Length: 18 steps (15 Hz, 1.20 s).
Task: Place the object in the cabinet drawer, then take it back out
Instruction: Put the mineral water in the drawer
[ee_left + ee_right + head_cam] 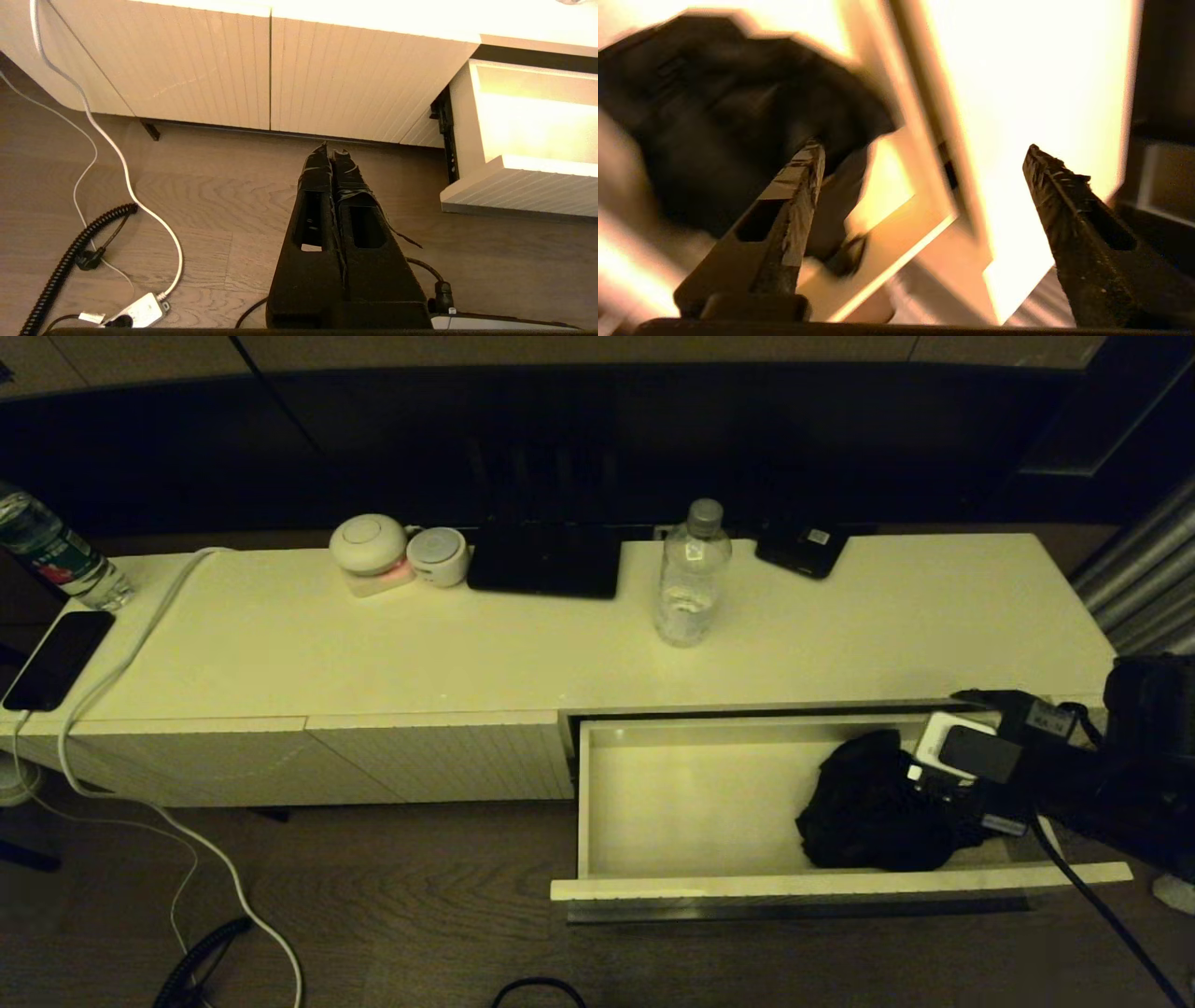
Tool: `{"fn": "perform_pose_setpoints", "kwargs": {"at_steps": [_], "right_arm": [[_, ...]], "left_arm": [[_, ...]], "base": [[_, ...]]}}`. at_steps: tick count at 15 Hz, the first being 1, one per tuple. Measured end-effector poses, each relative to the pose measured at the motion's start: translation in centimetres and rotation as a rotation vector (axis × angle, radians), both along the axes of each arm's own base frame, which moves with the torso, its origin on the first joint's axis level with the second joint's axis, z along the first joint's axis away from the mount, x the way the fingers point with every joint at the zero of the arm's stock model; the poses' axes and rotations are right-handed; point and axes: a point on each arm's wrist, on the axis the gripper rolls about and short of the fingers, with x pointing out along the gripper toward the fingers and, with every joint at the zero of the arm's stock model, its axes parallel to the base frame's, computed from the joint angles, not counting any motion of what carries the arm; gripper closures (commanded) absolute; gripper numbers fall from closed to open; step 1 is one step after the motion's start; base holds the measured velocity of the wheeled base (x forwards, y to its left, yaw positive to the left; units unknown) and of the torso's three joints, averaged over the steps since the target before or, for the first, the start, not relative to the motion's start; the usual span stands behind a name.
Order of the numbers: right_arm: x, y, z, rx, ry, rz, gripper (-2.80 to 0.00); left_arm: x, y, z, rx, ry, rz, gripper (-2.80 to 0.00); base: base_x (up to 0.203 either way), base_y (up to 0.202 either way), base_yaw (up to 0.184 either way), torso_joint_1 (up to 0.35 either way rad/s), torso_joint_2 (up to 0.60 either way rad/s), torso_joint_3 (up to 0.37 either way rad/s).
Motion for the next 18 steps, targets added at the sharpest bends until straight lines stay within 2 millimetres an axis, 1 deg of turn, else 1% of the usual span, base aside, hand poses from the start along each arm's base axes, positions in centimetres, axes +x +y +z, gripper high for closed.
{"fn": "perform_pose_setpoints", "kwargs": {"at_steps": [2,5,7,10,12,14,18], "right_arm": [[-1.2,-0.3,0.3,0.008,0.031,-0.008,-2.80],[-1.8,-0.2,1.4,0.103,-0.003,-0.033,-2.80],[-1.5,0.0,2.1,0.199,-0.020,-0.057,-2.80],[0.0,0.6,2.9,0.381,-0.030,-0.099,-2.80],[0.8,1.8,3.1,0.530,-0.012,-0.113,-2.80],[1.6,3.5,3.7,0.676,0.003,-0.110,-2.80],[3.4,7.1,5.7,0.937,-0.025,-0.141,-2.80]], "left_arm": [[0.0,0.0,0.0,0.000,0.000,0.000,0.00],[0.0,0.0,0.0,0.000,0.000,0.000,0.00],[0.0,0.0,0.0,0.000,0.000,0.000,0.00],[0.0,0.0,0.0,0.000,0.000,0.000,0.00],[0.0,0.0,0.0,0.000,0.000,0.000,0.00],[0.0,0.0,0.0,0.000,0.000,0.000,0.00],[0.0,0.0,0.0,0.000,0.000,0.000,0.00]], "base": [[0.000,0.000,0.000,0.000,0.00,0.000],[0.000,0.000,0.000,0.000,0.00,0.000],[0.000,0.000,0.000,0.000,0.00,0.000],[0.000,0.000,0.000,0.000,0.00,0.000],[0.000,0.000,0.000,0.000,0.00,0.000],[0.000,0.000,0.000,0.000,0.00,0.000],[0.000,0.000,0.000,0.000,0.00,0.000]]}}
